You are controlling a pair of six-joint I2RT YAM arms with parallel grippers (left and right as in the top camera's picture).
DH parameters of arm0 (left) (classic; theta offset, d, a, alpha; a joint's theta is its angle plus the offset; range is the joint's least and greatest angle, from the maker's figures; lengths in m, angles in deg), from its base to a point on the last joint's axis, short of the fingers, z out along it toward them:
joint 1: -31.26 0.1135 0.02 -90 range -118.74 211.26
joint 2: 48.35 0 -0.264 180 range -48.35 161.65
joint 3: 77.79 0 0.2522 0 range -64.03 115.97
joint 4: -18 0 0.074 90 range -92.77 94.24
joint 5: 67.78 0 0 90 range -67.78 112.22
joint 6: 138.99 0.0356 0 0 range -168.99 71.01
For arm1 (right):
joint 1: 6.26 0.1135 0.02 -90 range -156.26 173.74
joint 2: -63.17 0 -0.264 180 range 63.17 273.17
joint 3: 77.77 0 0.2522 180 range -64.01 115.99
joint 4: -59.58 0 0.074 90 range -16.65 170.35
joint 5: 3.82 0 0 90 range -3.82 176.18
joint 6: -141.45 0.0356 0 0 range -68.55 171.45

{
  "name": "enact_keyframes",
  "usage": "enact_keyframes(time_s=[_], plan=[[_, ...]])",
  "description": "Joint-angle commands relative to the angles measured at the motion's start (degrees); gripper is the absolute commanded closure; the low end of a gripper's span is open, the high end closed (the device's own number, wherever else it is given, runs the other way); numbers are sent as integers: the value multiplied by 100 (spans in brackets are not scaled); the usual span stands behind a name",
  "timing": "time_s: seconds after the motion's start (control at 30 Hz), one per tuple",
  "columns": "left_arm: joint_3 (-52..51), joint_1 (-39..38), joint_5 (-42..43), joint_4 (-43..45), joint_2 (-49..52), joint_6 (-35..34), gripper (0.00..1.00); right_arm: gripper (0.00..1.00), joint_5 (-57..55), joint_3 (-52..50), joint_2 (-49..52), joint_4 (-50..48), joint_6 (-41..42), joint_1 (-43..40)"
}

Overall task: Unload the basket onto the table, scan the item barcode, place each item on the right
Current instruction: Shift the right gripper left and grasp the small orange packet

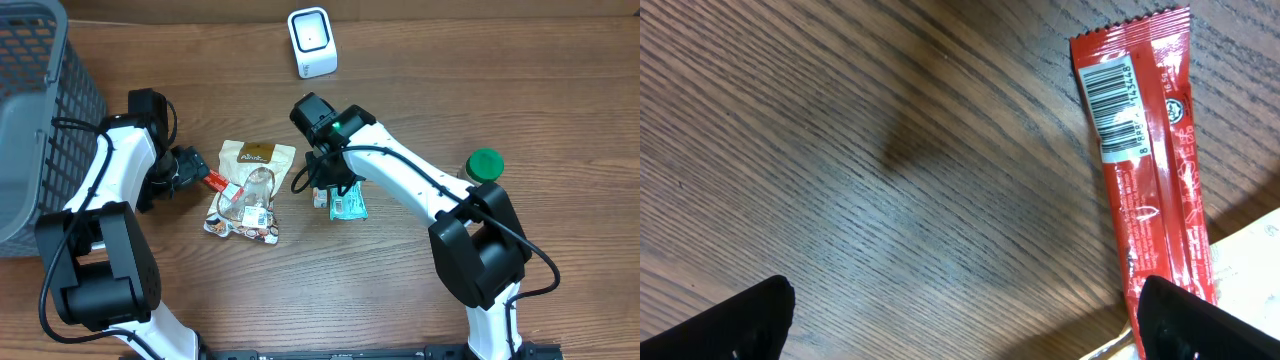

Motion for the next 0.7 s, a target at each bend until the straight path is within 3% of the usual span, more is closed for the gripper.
enact_keyframes(time_s=[0.0, 0.67], plan=[[107, 57, -118, 7, -13, 85, 0, 77, -98, -188, -2, -90, 24, -37], [107, 57, -118, 7, -13, 85, 0, 73, 579, -282, 2, -503, 24, -35]])
